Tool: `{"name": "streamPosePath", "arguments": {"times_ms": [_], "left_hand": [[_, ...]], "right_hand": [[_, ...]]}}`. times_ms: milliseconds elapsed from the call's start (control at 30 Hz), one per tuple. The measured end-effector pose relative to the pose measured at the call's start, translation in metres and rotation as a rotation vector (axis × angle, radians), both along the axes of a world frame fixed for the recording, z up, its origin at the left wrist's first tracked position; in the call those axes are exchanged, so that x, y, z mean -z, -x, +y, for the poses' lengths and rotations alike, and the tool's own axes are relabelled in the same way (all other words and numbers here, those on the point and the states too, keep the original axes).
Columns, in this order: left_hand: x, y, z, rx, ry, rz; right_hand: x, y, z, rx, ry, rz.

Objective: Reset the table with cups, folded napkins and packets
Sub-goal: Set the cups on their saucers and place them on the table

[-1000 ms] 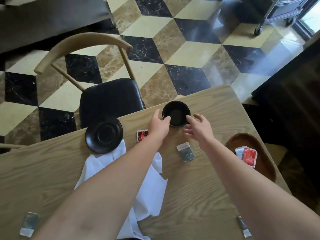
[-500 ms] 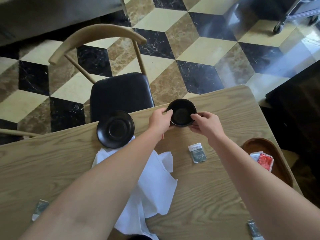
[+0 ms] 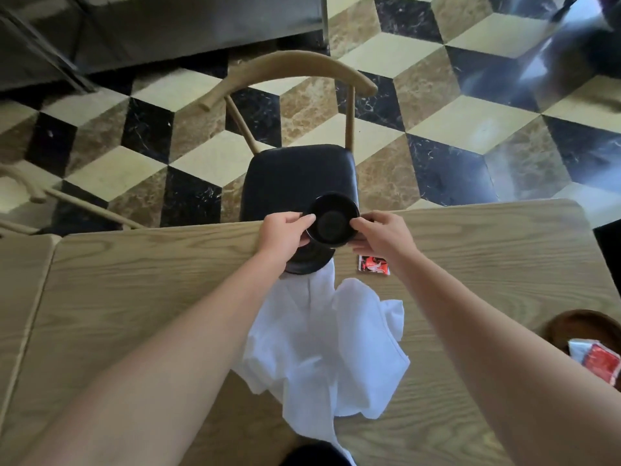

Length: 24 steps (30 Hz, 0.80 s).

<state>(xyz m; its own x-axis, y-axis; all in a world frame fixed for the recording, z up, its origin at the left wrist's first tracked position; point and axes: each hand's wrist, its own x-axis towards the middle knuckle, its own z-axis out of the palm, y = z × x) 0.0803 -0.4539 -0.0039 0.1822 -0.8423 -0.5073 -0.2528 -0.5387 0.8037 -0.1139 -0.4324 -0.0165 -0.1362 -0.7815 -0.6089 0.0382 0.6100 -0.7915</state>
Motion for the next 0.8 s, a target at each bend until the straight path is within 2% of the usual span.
{"name": "streamPosePath", "arguments": {"times_ms": [333, 800], "left_hand": [[0.019, -0.051, 0.008, -0.063, -0.056, -0.031], [0.029, -0.052, 0.006, -0.039, -0.087, -0.088]], "right_hand": [[0.016, -0.051, -0.012, -0.157, -0.049, 0.035], [0.032, -0.051, -0.013, -0.133, -0.104, 0.073]]}}
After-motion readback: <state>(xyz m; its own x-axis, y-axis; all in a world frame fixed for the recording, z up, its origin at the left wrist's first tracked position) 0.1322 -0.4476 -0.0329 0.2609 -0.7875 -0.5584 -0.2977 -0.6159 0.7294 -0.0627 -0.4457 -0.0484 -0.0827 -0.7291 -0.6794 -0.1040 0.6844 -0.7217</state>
